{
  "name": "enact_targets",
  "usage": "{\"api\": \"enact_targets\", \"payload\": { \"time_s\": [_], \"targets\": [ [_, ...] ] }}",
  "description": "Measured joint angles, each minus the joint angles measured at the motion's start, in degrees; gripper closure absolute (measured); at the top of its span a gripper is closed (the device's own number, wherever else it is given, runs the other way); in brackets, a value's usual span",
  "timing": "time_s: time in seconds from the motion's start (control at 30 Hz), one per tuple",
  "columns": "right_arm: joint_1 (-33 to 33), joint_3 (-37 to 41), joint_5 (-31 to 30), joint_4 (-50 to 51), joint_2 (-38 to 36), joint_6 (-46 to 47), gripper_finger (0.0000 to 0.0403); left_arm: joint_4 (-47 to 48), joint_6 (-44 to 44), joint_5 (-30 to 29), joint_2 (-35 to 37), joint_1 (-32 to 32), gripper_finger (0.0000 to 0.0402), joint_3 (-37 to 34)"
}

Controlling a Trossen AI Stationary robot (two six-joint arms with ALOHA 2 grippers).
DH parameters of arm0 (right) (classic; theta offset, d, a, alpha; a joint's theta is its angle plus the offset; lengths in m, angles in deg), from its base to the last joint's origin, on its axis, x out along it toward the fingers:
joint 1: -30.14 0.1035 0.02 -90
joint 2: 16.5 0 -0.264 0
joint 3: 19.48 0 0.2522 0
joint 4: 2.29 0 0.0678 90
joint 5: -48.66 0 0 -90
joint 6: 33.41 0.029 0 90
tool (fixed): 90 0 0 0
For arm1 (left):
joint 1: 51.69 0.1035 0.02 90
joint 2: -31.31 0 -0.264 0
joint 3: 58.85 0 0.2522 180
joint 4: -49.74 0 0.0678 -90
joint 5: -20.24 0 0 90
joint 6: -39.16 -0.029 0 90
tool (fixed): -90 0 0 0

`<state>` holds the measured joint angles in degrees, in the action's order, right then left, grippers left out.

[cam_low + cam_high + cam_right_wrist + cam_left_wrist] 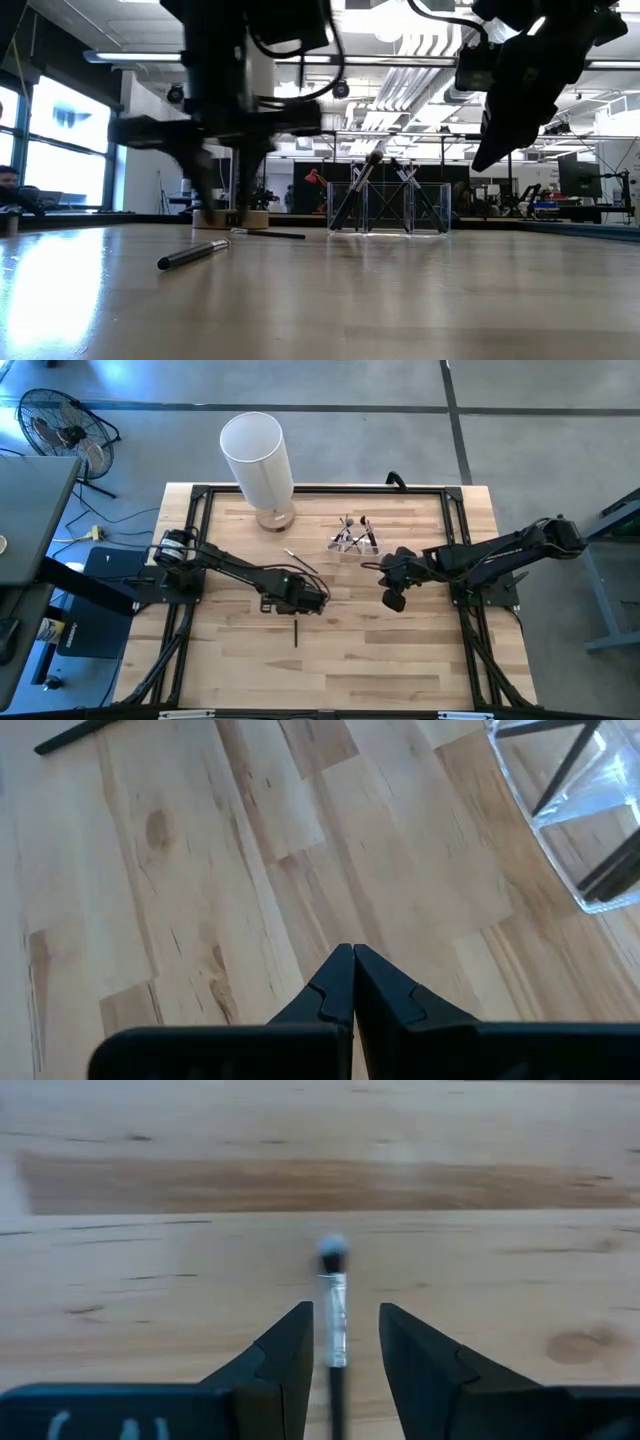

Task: Put items in baskets/containers
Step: Put the black eyeshadow brush into the transparent organizer

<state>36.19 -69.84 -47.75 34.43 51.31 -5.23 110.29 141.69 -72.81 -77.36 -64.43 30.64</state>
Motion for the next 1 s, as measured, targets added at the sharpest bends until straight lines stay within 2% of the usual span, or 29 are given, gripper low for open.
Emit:
{"api": "enact_targets", "payload": {
  "time_s": [0.27,0.5,0.73,1.0],
  "targets": [
    [0.0,0.0,0.4,0.0,0.0,-0.2,0.0402,1.3,1.3,-3.8,0.0,0.0,0.0286,0.0],
    [0.0,0.0,0.6,-0.1,0.0,-0.2,0.0402,2.0,1.2,-3.9,-2.1,0.7,0.0286,0.0],
    [0.0,0.0,0.6,-0.1,0.0,-0.2,0.0402,0.5,-3.3,1.2,-4.7,2.0,0.0286,0.1],
    [0.0,0.0,0.4,-0.1,0.0,-0.4,0.0402,0.4,-3.2,-1.4,-5.8,2.0,0.0286,0.1]
  ]
}}
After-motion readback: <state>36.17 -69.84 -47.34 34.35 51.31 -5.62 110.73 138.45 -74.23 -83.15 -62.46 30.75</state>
